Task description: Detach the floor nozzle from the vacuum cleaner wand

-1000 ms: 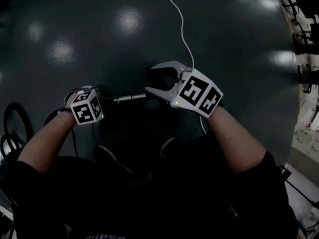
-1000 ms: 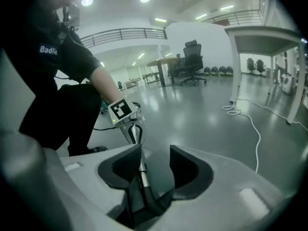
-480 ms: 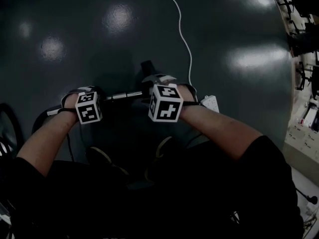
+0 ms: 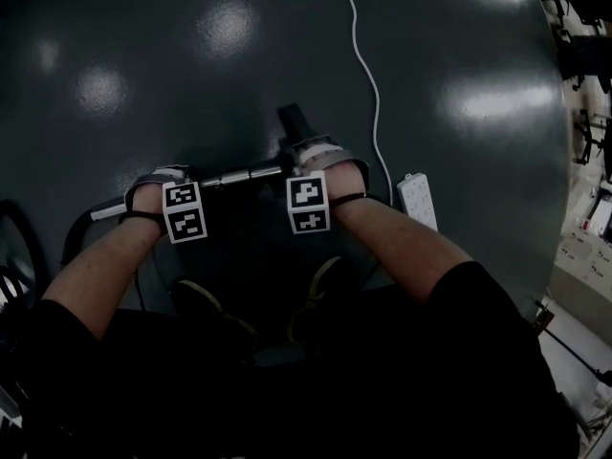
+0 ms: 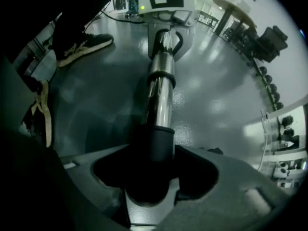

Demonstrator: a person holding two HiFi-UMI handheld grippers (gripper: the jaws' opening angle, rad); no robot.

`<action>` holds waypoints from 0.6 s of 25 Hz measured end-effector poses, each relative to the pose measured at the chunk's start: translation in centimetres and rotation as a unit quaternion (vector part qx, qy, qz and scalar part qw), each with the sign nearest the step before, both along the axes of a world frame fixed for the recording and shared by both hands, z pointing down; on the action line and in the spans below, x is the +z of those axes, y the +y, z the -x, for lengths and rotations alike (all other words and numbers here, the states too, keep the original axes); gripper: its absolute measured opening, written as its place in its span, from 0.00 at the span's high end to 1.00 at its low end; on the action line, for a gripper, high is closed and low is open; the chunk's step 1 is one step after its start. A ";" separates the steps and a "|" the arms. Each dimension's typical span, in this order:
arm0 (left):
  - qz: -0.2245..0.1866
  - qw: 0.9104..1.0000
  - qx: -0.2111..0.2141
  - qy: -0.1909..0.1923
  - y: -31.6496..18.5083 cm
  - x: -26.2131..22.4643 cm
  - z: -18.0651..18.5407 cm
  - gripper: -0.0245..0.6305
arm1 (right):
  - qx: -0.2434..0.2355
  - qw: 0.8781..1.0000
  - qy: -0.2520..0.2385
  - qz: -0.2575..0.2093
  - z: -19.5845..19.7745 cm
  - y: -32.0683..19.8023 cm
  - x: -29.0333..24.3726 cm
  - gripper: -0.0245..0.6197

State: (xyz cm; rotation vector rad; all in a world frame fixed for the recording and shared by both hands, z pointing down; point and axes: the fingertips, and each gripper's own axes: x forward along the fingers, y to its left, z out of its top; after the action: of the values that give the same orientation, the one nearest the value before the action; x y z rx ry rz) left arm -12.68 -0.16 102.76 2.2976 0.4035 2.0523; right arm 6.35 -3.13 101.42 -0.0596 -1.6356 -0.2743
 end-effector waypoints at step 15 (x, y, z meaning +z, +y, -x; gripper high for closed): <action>-0.040 0.998 -0.027 -0.035 -3.0 -1.4 1.1 0.74 | 0.043 0.990 -0.075 0.108 2.0 -0.5 -3.5 0.73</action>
State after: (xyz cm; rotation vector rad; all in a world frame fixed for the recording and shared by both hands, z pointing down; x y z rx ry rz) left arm -13.81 -3.18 101.35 2.2444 0.2587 2.1534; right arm 4.39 -3.66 97.95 -0.1347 -1.8072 -0.0345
